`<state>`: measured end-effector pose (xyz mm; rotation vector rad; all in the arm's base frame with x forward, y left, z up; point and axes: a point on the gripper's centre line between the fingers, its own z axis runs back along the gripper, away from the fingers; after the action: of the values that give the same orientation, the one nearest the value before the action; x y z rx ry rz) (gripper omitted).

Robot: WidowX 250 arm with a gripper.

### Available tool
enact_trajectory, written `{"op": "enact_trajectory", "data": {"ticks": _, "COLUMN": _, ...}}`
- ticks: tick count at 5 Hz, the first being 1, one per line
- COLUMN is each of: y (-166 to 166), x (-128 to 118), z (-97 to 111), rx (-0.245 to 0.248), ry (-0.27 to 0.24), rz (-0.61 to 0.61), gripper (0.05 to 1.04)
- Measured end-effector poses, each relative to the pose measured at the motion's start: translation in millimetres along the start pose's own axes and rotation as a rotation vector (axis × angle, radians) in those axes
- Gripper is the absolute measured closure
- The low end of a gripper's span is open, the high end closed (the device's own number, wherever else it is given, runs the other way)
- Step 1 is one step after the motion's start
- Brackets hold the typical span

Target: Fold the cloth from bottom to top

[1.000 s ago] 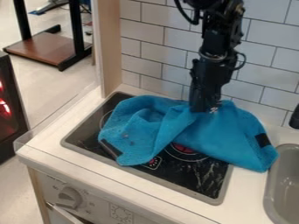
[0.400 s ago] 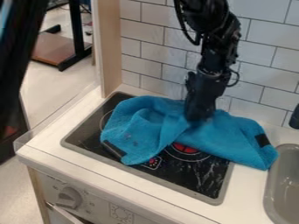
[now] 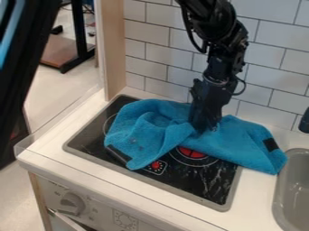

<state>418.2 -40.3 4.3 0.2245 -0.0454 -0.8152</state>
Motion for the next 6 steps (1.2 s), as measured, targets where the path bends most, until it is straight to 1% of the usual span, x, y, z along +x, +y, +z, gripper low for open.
{"op": "enact_trajectory", "data": {"ticks": 2, "y": 6, "x": -6, "z": -2, "rx": -0.004, "ry": 0.01, "rz": 0.042, "gripper": 0.32}}
{"op": "enact_trajectory", "data": {"ticks": 3, "y": 4, "x": -9, "z": -2, "rx": -0.024, "ry": 0.012, "rz": 0.061, "gripper": 0.108}}
{"op": "enact_trajectory", "data": {"ticks": 4, "y": 3, "x": -15, "z": 2, "rx": -0.037, "ry": 0.017, "rz": 0.073, "gripper": 0.087}}
{"op": "enact_trajectory", "data": {"ticks": 5, "y": 4, "x": -18, "z": 15, "rx": -0.029, "ry": 0.005, "rz": 0.08, "gripper": 0.085}}
{"op": "enact_trajectory", "data": {"ticks": 6, "y": 6, "x": -20, "z": 34, "rx": -0.018, "ry": -0.023, "rz": 0.088, "gripper": 0.085}}
